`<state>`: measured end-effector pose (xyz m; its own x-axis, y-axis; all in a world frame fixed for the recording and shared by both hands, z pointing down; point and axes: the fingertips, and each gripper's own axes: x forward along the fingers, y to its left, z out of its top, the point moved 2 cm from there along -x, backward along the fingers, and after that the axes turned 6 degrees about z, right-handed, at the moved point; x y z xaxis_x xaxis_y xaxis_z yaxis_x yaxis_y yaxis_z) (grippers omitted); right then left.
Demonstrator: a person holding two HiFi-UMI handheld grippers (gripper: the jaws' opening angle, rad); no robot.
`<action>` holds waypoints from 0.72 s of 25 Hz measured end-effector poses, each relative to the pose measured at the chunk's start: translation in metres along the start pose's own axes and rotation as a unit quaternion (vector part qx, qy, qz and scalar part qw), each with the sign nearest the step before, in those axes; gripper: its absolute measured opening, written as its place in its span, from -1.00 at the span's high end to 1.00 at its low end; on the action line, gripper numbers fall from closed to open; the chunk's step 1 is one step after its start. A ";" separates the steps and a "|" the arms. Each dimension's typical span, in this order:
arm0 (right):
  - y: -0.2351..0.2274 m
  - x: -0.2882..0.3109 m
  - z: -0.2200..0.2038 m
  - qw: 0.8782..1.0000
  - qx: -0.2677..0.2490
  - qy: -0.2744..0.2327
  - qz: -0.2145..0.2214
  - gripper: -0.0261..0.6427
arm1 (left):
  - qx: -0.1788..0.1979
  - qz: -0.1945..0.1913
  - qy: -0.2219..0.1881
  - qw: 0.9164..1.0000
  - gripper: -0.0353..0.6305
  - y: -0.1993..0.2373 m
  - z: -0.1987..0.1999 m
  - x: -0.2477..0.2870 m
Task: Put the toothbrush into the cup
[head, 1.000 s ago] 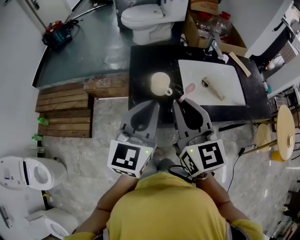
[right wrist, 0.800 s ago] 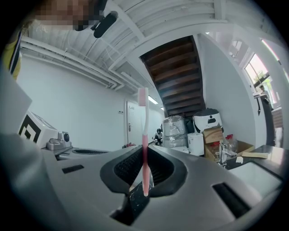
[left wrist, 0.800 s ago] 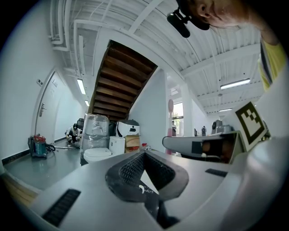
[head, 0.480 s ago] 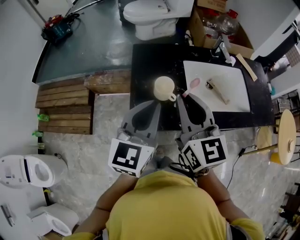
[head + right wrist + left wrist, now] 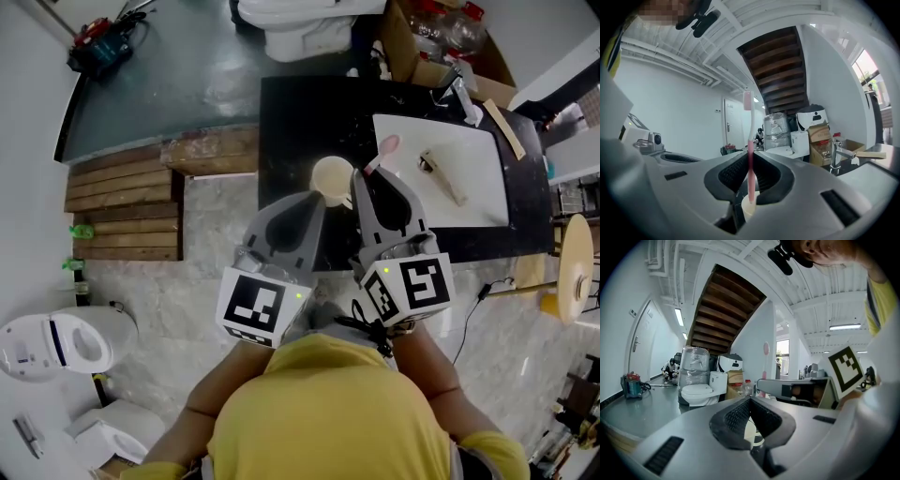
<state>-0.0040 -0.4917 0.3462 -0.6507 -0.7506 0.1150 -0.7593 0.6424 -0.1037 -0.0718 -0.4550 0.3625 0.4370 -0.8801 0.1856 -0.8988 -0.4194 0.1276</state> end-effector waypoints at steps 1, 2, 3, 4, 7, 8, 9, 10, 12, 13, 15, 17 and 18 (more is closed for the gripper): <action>-0.003 0.005 -0.003 1.000 0.002 0.002 0.000 0.78 | -0.001 -0.001 0.004 1.000 0.86 0.002 -0.002 0.004; -0.006 0.011 -0.006 1.000 0.003 0.004 -0.001 0.78 | -0.002 -0.002 0.007 1.000 0.86 0.004 -0.004 0.008; -0.009 0.016 -0.009 1.000 0.004 0.006 -0.002 0.78 | -0.002 -0.003 0.010 1.000 0.86 0.006 -0.005 0.011; -0.011 0.021 -0.012 1.000 0.006 0.010 -0.002 0.78 | -0.003 -0.003 0.013 1.000 0.86 0.009 -0.006 0.015; -0.016 0.035 -0.027 1.000 0.013 0.027 -0.001 0.78 | -0.006 -0.003 0.022 1.000 0.86 0.016 -0.011 0.022; -0.017 0.039 -0.032 0.999 0.016 0.033 -0.001 0.78 | -0.008 -0.003 0.024 1.000 0.86 0.018 -0.013 0.024; -0.019 0.043 -0.037 0.999 0.018 0.040 -0.001 0.78 | -0.009 -0.003 0.027 1.000 0.86 0.020 -0.014 0.026; -0.021 0.046 -0.043 0.999 0.021 0.046 -0.002 0.78 | -0.010 -0.002 0.029 1.000 0.86 0.022 -0.016 0.028; -0.024 0.051 -0.052 0.998 0.027 0.058 -0.004 0.78 | -0.012 -0.002 0.033 0.999 0.86 0.025 -0.017 0.033; -0.025 0.054 -0.056 0.998 0.029 0.064 -0.004 0.78 | -0.012 -0.003 0.034 0.999 0.87 0.026 -0.018 0.035; -0.026 0.058 -0.064 0.997 0.032 0.075 -0.002 0.78 | -0.013 -0.002 0.037 0.999 0.86 0.029 -0.020 0.038; -0.027 0.061 -0.072 0.996 0.036 0.085 -0.001 0.78 | -0.016 -0.002 0.038 0.999 0.86 0.031 -0.021 0.041; -0.027 0.062 -0.075 0.995 0.037 0.090 -0.001 0.78 | -0.017 -0.001 0.036 0.999 0.86 0.032 -0.021 0.041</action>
<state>-0.0241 -0.5442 0.4304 -0.6447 -0.7072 0.2904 -0.7623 0.6229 -0.1755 -0.0818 -0.5001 0.3950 0.4419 -0.8600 0.2554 -0.8964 -0.4126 0.1616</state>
